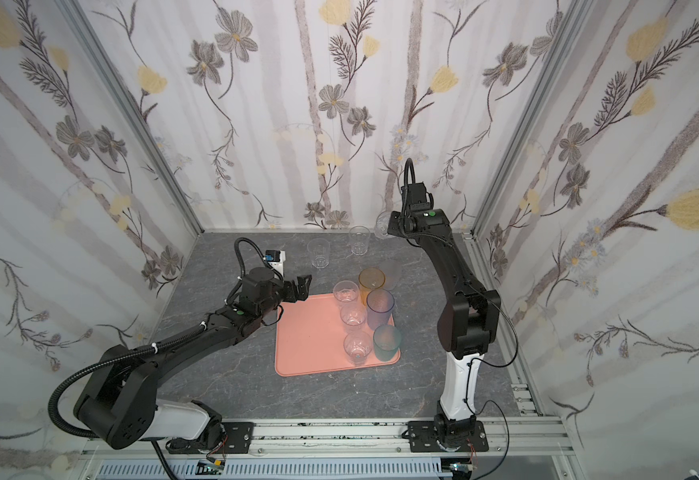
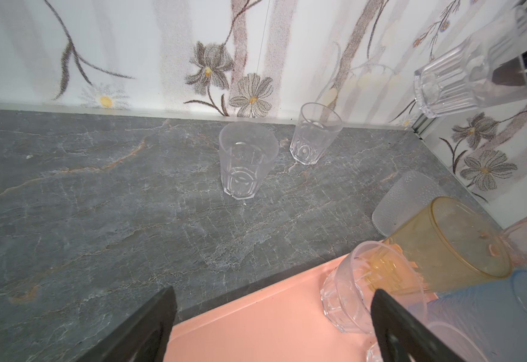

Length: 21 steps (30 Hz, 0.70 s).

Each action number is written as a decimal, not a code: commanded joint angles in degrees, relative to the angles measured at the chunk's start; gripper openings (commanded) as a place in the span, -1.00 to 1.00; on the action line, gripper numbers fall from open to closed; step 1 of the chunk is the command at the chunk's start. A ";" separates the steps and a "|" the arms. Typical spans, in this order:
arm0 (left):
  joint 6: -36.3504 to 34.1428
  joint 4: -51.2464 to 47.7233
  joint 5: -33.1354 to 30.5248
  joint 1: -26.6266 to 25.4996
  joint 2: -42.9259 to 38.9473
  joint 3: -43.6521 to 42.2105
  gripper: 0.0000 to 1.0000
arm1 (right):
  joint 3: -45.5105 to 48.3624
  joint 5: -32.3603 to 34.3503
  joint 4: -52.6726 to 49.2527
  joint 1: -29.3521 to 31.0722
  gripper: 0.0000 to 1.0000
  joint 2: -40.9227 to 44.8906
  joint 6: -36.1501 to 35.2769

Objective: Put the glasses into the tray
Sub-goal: 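Carry the clear glass over the pink tray and lower it with the right gripper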

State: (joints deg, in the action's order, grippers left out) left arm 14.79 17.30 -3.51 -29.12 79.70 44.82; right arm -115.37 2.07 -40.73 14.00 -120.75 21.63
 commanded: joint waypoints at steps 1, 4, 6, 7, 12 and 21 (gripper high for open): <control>-1.40 1.16 -2.03 0.47 -1.52 -0.47 1.00 | -0.28 -1.63 0.32 3.01 -0.93 2.92 0.94; -2.19 0.42 -3.90 0.89 -3.39 -1.31 1.00 | -0.33 -3.06 -0.94 7.75 -0.92 5.20 0.80; -2.56 -0.35 -5.52 1.15 -4.88 -1.85 1.00 | -0.30 -4.30 -2.08 11.33 -0.93 5.77 0.78; -2.64 -0.95 -6.28 1.41 -5.70 -2.09 1.00 | -0.36 -4.65 -2.65 13.60 -0.93 5.77 0.57; -2.29 -4.99 -8.27 2.99 -9.35 -4.10 1.00 | -1.18 -3.21 -6.57 23.08 -0.92 3.24 -0.59; 2.24 -7.18 -8.29 5.73 -16.27 -12.86 0.98 | -1.52 0.78 -9.90 32.36 -0.92 -5.00 -2.73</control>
State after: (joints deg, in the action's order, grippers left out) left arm 15.09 10.81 -10.79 -23.75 64.42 33.08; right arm -116.40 1.50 -50.72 44.80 -124.22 20.23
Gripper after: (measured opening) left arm 0.994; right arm 0.074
